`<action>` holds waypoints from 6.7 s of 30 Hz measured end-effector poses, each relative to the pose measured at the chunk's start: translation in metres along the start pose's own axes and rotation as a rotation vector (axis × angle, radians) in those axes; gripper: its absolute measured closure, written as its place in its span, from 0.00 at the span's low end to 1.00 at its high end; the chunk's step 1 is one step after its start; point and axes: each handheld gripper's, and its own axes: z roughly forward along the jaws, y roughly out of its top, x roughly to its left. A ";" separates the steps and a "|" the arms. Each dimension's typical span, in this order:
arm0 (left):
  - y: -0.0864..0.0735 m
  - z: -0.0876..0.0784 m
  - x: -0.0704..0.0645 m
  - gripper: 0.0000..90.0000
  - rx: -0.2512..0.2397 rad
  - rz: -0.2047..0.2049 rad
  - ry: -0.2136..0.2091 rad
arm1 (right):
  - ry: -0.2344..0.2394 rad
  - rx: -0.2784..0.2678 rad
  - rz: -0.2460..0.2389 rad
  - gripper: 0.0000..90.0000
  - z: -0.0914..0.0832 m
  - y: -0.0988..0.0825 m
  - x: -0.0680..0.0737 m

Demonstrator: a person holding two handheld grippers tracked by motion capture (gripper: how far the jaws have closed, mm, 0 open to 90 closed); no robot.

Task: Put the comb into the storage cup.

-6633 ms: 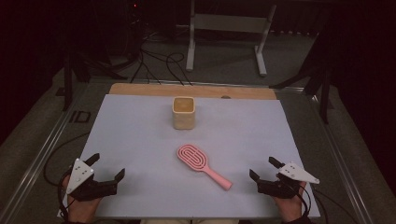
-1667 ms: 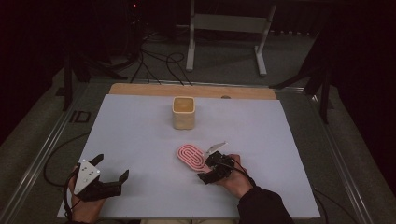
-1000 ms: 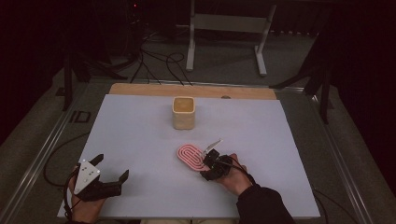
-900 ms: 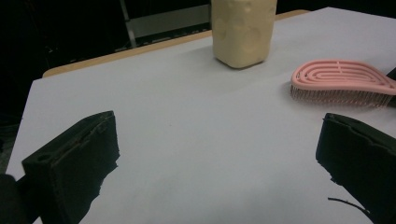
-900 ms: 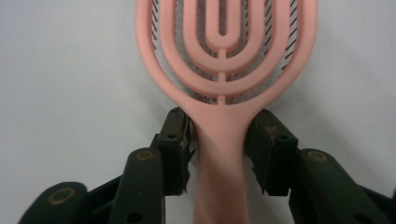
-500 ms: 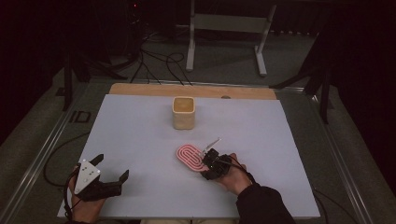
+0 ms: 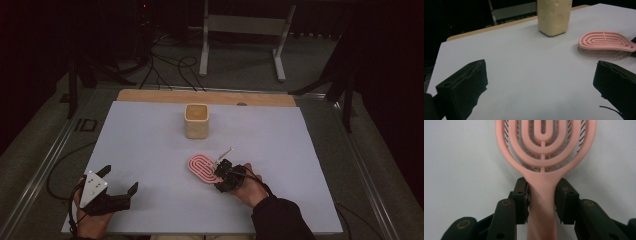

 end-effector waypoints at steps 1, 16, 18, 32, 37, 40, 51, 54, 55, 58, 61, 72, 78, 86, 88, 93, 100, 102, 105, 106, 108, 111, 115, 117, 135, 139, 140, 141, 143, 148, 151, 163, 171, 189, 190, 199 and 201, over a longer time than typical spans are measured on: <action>0.000 0.000 0.000 0.00 0.000 0.001 0.000 | -0.003 -0.002 -0.010 0.73 0.000 0.000 0.000; 0.000 0.000 0.000 0.00 0.003 -0.002 0.001 | -0.005 -0.025 0.020 0.78 -0.001 -0.003 -0.002; 0.000 0.000 0.000 0.00 0.002 -0.001 0.002 | -0.006 -0.035 0.025 0.78 -0.001 -0.004 -0.002; -0.001 0.001 0.000 0.00 0.006 -0.004 0.005 | 0.005 -0.118 0.050 0.78 -0.009 -0.007 -0.005; -0.001 0.001 0.000 0.00 0.010 -0.004 0.006 | -0.001 -0.182 0.058 0.78 -0.016 -0.009 -0.006; -0.001 0.001 0.000 0.00 0.011 -0.004 0.006 | -0.005 -0.218 0.068 0.78 -0.020 -0.011 -0.008; -0.002 0.002 0.000 0.00 0.018 -0.003 0.007 | -0.019 -0.330 0.072 0.78 -0.030 -0.016 -0.009; -0.001 0.003 0.000 0.00 0.018 -0.002 0.006 | -0.027 -0.351 0.074 0.78 -0.033 -0.017 -0.011; -0.001 0.003 0.000 0.00 0.018 -0.001 0.005 | -0.024 -0.365 0.073 0.78 -0.034 -0.017 -0.011; -0.001 0.002 0.001 0.00 0.015 -0.001 0.005 | -0.033 -0.391 0.069 0.78 -0.036 -0.019 -0.012; -0.001 0.002 0.001 0.00 0.013 -0.001 0.006 | -0.038 -0.408 0.076 0.78 -0.038 -0.020 -0.013; 0.000 0.003 -0.001 0.00 0.036 -0.024 0.035 | -0.061 -0.501 0.103 0.78 -0.047 -0.025 -0.016; 0.010 0.005 -0.007 0.00 0.038 -0.019 0.034 | -0.066 -0.534 0.102 0.78 -0.048 -0.024 -0.015; 0.022 0.011 -0.009 0.00 0.033 -0.027 0.010 | -0.073 -0.555 0.112 0.78 -0.049 -0.024 -0.015; 0.025 0.013 -0.009 0.00 0.029 -0.034 0.004 | -0.076 -0.560 0.118 0.78 -0.049 -0.024 -0.015; 0.036 0.020 -0.010 0.00 0.027 -0.035 -0.017 | -0.080 -0.573 0.124 0.78 -0.050 -0.024 -0.015; 0.052 0.030 -0.016 0.00 0.006 -0.031 -0.054 | -0.078 -0.594 0.141 0.78 -0.053 -0.025 -0.016; 0.056 0.034 -0.019 0.00 0.009 -0.027 -0.068 | -0.076 -0.600 0.139 0.78 -0.054 -0.026 -0.016; 0.061 0.040 -0.023 0.00 0.009 -0.024 -0.089 | -0.079 -0.604 0.144 0.78 -0.055 -0.026 -0.017; 0.063 0.042 -0.024 0.00 0.008 -0.024 -0.096 | -0.080 -0.606 0.147 0.78 -0.055 -0.026 -0.017; 0.067 0.045 -0.026 0.00 0.005 -0.030 -0.115 | -0.081 -0.609 0.146 0.78 -0.055 -0.026 -0.016; 0.072 0.050 -0.029 0.00 -0.001 -0.036 -0.135 | -0.083 -0.616 0.144 0.78 -0.056 -0.026 -0.016; 0.078 0.056 -0.032 0.00 -0.007 -0.048 -0.154 | -0.086 -0.623 0.146 0.78 -0.056 -0.026 -0.016; 0.081 0.059 -0.034 0.00 -0.008 -0.051 -0.161 | -0.088 -0.630 0.147 0.78 -0.057 -0.026 -0.016; 0.101 0.084 -0.054 0.00 -0.013 -0.054 -0.242 | -0.094 -0.656 0.146 0.78 -0.058 -0.025 -0.013; 0.103 0.089 -0.056 0.00 -0.005 -0.062 -0.264 | -0.093 -0.654 0.141 0.78 -0.057 -0.024 -0.011; 0.103 0.091 -0.058 0.00 -0.003 -0.064 -0.273 | -0.092 -0.655 0.141 0.78 -0.057 -0.024 -0.011; 0.104 0.092 -0.059 0.00 0.000 -0.063 -0.279 | -0.093 -0.657 0.142 0.78 -0.057 -0.024 -0.010; 0.104 0.095 -0.061 0.00 0.003 -0.063 -0.287 | -0.091 -0.662 0.141 0.78 -0.057 -0.023 -0.009; 0.106 0.100 -0.066 0.00 0.003 -0.067 -0.305 | -0.093 -0.672 0.139 0.78 -0.057 -0.023 -0.009; 0.108 0.102 -0.070 0.00 0.005 -0.060 -0.315 | -0.091 -0.676 0.139 0.78 -0.057 -0.023 -0.008; 0.116 0.116 -0.086 0.00 0.013 -0.049 -0.341 | -0.083 -0.691 0.125 0.78 -0.055 -0.021 -0.003; 0.121 0.124 -0.096 0.02 0.022 -0.056 -0.364 | -0.078 -0.692 0.118 0.78 -0.053 -0.020 0.000; 0.126 0.141 -0.107 0.29 0.046 -0.167 -0.399 | -0.071 -0.719 0.107 0.78 -0.053 -0.019 0.004; 0.126 0.142 -0.107 0.31 0.046 -0.172 -0.408 | -0.073 -0.721 0.104 0.78 -0.053 -0.019 0.004; 0.127 0.148 -0.108 0.56 0.063 -0.219 -0.470 | -0.065 -0.717 0.098 0.78 -0.052 -0.019 0.006; 0.127 0.148 -0.107 0.58 0.068 -0.229 -0.485 | -0.067 -0.715 0.094 0.78 -0.051 -0.019 0.006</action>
